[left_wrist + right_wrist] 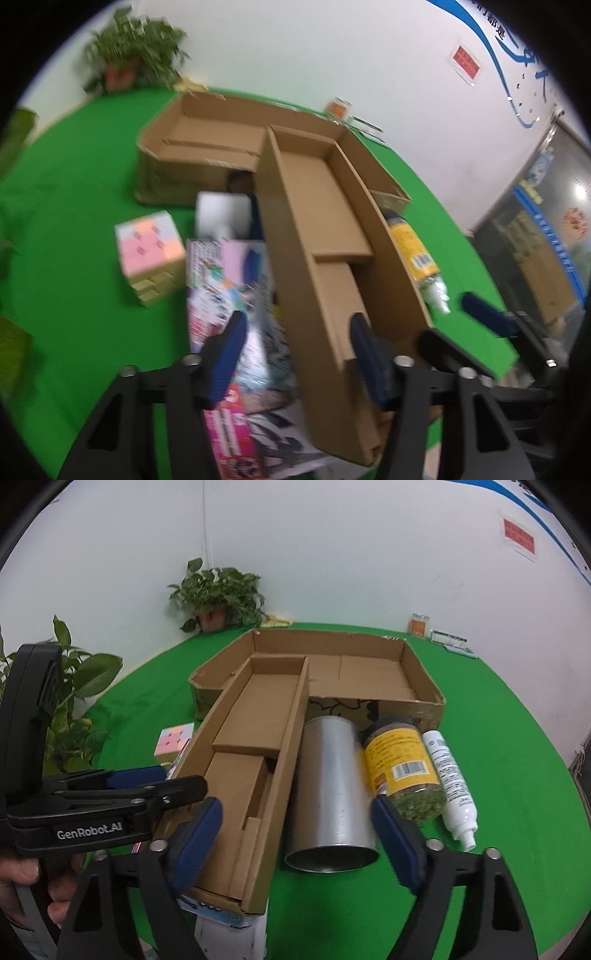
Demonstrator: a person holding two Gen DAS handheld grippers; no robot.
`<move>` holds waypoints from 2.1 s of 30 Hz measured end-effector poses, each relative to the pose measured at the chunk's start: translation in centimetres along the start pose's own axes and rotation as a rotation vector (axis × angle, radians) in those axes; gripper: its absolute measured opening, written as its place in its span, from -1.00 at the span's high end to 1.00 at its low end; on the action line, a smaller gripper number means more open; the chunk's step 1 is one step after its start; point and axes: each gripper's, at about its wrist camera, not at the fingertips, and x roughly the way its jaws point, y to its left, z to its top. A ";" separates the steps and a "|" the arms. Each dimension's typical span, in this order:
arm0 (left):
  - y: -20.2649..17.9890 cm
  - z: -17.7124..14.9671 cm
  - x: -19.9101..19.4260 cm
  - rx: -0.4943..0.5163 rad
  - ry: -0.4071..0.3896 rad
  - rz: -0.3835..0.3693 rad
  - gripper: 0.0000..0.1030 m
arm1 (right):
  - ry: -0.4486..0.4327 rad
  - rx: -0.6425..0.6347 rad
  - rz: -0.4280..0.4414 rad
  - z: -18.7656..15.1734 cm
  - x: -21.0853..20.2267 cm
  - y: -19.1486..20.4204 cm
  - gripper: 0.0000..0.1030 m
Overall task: Organize rigid objects
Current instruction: 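Grasp the narrow cardboard tray wall with the right tool and lift, then lower the narrow tray into the large cardboard box and open right tool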
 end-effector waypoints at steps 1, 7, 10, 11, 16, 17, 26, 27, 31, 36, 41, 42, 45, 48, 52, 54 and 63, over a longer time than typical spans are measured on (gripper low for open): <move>0.0 -0.1 0.1 -0.001 0.007 -0.020 0.13 | 0.012 -0.004 -0.001 -0.1 0.3 0.2 -0.09; -0.7 -0.1 0.4 0.029 0.040 -0.062 0.34 | 0.081 0.008 0.026 -0.7 2.0 0.9 0.48; -0.8 -0.1 0.4 0.048 0.038 -0.049 0.36 | 0.098 -0.010 0.022 -0.9 2.5 1.6 0.63; -0.9 -0.1 0.4 0.048 0.037 -0.045 0.36 | 0.098 -0.010 0.019 -0.8 2.6 1.8 0.64; -0.9 0.2 -0.3 0.065 0.004 -0.021 0.39 | 0.085 0.001 0.025 -0.6 2.3 2.3 0.65; -1.0 0.3 -0.7 0.072 -0.012 -0.015 0.39 | 0.070 -0.003 0.023 -0.4 1.9 2.6 0.65; -2.1 6.0 -5.7 0.195 -0.187 0.032 0.41 | -0.122 -0.005 0.020 6.5 -1.5 4.3 0.64; -2.3 7.2 -6.2 0.211 -0.204 0.038 0.41 | -0.137 -0.007 0.021 7.6 -1.8 4.3 0.64; -2.4 12.0 -8.0 0.251 -0.255 0.059 0.41 | -0.201 -0.006 0.047 14.3 -2.7 4.2 0.64; -2.0 19.0 -8.9 0.273 -0.297 0.128 0.42 | -0.207 0.004 0.108 23.3 -0.7 3.7 0.64; 0.3 24.0 -6.2 0.220 -0.234 0.166 0.43 | -0.124 0.032 0.157 29.8 4.2 3.4 0.64; 0.9 24.6 -5.4 0.210 -0.218 0.174 0.44 | -0.107 0.033 0.160 30.4 5.2 3.5 0.64; 3.3 25.6 -3.3 0.174 -0.173 0.180 0.45 | -0.047 0.047 0.181 31.6 8.8 3.7 0.63; 5.4 26.3 -0.9 0.150 -0.129 0.198 0.46 | 0.016 0.050 0.192 31.6 12.8 4.3 0.63; 7.7 26.4 2.1 0.109 -0.069 0.209 0.47 | 0.092 0.064 0.221 31.3 17.7 4.7 0.62; 8.8 26.5 3.4 0.094 -0.043 0.215 0.47 | 0.115 0.065 0.225 31.0 19.3 5.1 0.62; 12.0 25.4 8.9 0.073 0.068 0.272 0.49 | 0.237 0.085 0.242 26.8 28.6 5.5 0.62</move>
